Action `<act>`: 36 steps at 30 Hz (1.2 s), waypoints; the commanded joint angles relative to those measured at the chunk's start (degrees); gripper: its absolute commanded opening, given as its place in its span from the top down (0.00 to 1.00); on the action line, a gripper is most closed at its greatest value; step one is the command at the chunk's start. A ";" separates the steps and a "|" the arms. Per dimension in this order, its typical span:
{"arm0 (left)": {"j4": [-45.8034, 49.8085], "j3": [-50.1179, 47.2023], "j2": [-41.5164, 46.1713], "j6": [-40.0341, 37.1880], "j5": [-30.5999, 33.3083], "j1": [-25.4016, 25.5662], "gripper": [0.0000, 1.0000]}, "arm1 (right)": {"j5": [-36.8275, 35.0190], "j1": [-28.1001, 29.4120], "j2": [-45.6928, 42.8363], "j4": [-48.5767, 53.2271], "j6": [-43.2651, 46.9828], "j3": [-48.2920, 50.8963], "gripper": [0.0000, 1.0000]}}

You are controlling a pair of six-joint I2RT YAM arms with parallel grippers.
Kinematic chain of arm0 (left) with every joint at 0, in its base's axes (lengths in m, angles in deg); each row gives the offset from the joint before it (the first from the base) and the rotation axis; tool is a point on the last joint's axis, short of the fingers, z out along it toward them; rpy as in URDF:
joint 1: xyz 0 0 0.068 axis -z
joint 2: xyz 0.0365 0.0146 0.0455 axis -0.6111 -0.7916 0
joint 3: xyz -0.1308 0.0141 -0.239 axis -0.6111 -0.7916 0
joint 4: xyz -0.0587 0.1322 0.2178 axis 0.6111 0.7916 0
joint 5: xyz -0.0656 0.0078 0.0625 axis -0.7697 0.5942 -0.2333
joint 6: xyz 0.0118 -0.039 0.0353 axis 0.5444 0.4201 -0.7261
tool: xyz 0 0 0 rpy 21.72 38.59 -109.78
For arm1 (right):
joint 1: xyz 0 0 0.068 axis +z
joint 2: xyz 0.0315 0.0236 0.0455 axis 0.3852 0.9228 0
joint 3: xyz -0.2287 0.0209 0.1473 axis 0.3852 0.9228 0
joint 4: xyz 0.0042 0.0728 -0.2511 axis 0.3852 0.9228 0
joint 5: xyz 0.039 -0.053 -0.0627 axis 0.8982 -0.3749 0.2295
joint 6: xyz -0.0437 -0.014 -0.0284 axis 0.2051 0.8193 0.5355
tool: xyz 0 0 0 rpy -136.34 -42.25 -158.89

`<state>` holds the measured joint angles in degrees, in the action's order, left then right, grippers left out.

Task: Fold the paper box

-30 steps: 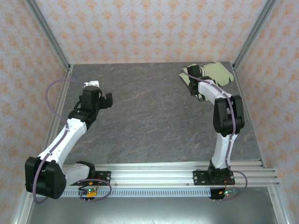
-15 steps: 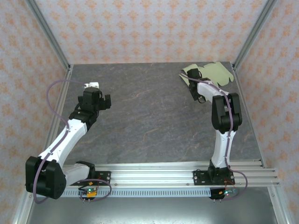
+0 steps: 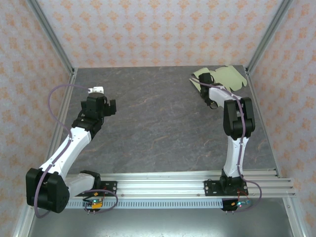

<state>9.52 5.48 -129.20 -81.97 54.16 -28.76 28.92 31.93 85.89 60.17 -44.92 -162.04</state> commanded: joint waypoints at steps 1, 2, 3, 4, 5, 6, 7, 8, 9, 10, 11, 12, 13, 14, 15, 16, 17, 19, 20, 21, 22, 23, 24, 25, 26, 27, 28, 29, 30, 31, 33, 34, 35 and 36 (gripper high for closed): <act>-0.93 -0.09 1.28 0.04 1.33 -0.12 0.00 | -2.33 -0.22 0.68 -0.17 -1.86 -0.25 0.22; -0.96 -0.12 1.15 0.17 1.41 -0.12 0.00 | -2.83 -0.20 0.58 -0.55 -1.86 0.41 0.22; -0.72 -0.07 0.93 0.27 1.35 -0.14 0.00 | -3.58 -0.22 0.51 -1.33 -1.82 1.15 0.22; -0.45 0.16 0.73 0.27 1.26 -0.05 0.00 | -4.28 -0.25 0.51 -2.05 -1.52 1.81 0.22; -0.32 0.35 0.64 0.27 1.24 -0.14 0.00 | -5.16 -0.23 0.48 -2.56 -1.42 2.41 0.22; -0.40 0.39 0.53 0.42 1.39 -0.13 0.00 | -5.58 -0.21 0.47 -2.76 -1.44 2.92 0.22; -0.51 0.28 0.57 0.53 1.42 -0.12 0.00 | -5.77 -0.22 0.43 -2.92 -1.54 3.26 0.22; -0.45 0.30 0.53 0.66 1.31 -0.15 0.00 | -5.87 -0.22 0.38 -3.23 -1.60 3.76 0.23; -0.34 0.40 0.53 0.63 1.17 -0.05 0.00 | -5.98 -0.24 0.33 -3.83 -1.45 4.28 0.23; -0.21 0.43 0.62 0.62 1.22 -0.05 0.00 | -6.13 -0.23 0.33 -4.46 -1.13 4.74 0.24; -0.24 0.49 0.75 0.53 1.32 -0.06 0.00 | -6.43 -0.23 0.45 -5.22 -0.81 5.16 0.24; -0.46 0.29 0.88 0.58 1.63 -0.04 0.00 | -6.67 -0.23 0.60 -5.65 -0.68 5.43 0.28; -0.60 0.11 0.97 0.73 1.93 -0.05 0.00 | -6.74 -0.25 0.69 -5.85 -0.53 5.59 0.30; -0.46 0.06 0.97 1.01 2.18 -0.03 0.00 | -6.87 -0.23 0.73 -6.29 -0.35 5.74 0.34; -0.01 0.06 0.97 1.19 2.15 -0.11 0.00 | -6.92 -0.23 0.61 -7.23 -0.13 6.05 0.39; 0.42 0.37 1.01 1.23 2.14 -0.07 0.00 | -6.81 -0.27 0.53 -7.97 0.10 6.31 0.44; 0.70 0.50 1.14 1.27 2.35 0.05 0.00 | -6.87 -0.23 0.51 -8.65 0.44 6.49 0.50; 0.06 0.25 1.60 1.10 2.96 0.05 0.00 | -6.73 -0.16 0.38 -9.41 0.93 6.48 0.60; -0.40 -0.18 1.68 1.38 3.42 -0.01 0.00 | -7.04 -0.06 0.15 -9.93 1.17 6.71 0.61; -0.43 -0.39 1.68 1.37 3.57 0.05 0.00 | -7.49 0.04 -0.24 -10.98 1.56 7.25 0.62; -0.19 -0.25 1.51 1.41 3.31 0.04 0.00 | -7.86 0.28 -0.68 -12.26 2.07 8.03 0.64; 0.38 0.17 1.37 1.26 3.17 0.04 0.00 | -7.98 0.54 -1.64 -13.60 2.62 8.87 0.65; 0.60 0.49 1.32 1.15 3.04 0.14 0.00 | -8.11 0.69 -2.42 -14.65 3.00 9.56 0.67; 0.43 0.41 1.40 1.05 3.16 0.13 0.00 | -8.44 0.81 -3.27 -15.48 3.02 10.16 0.69; -0.16 0.03 1.49 1.21 3.49 0.12 0.00 | -8.77 0.91 -4.23 -16.27 3.04 10.98 0.71; -0.65 -0.43 1.47 1.44 3.60 0.06 0.00 | -8.75 0.87 -5.15 -17.28 3.18 11.89 0.73; -0.75 -0.52 1.37 1.60 3.36 0.12 0.00 | -8.85 0.91 -5.81 -18.60 3.47 12.66 0.75; -0.41 -0.25 1.17 1.59 2.90 0.12 0.00 | -9.07 0.91 -6.23 -20.33 4.14 13.66 0.76; 0.02 0.16 0.94 1.58 2.47 0.13 0.00 | -9.47 0.89 -6.29 -21.65 4.89 14.29 0.78; 0.14 0.43 0.84 1.60 2.42 0.10 0.00 | -9.98 0.78 -6.07 -22.13 5.18 14.40 0.79; -0.36 0.07 0.80 1.84 2.84 0.13 0.00 | -10.41 0.83 -5.80 -21.79 5.04 14.28 0.84; -0.59 -0.23 0.75 2.19 3.04 0.15 0.00 | -10.03 0.91 -5.83 -21.38 4.50 14.32 0.86; -0.39 -0.22 0.66 2.29 2.83 0.14 0.00 | -9.77 0.84 -5.97 -21.58 4.28 14.66 0.88; -0.13 -0.05 0.57 2.14 2.54 0.14 0.00 | -9.52 0.96 -6.07 -21.93 4.26 14.93 0.89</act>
<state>9.55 5.48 -128.77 -80.86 55.67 -28.76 21.20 32.63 81.85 40.09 -40.51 -148.06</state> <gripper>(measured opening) 0.996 0.120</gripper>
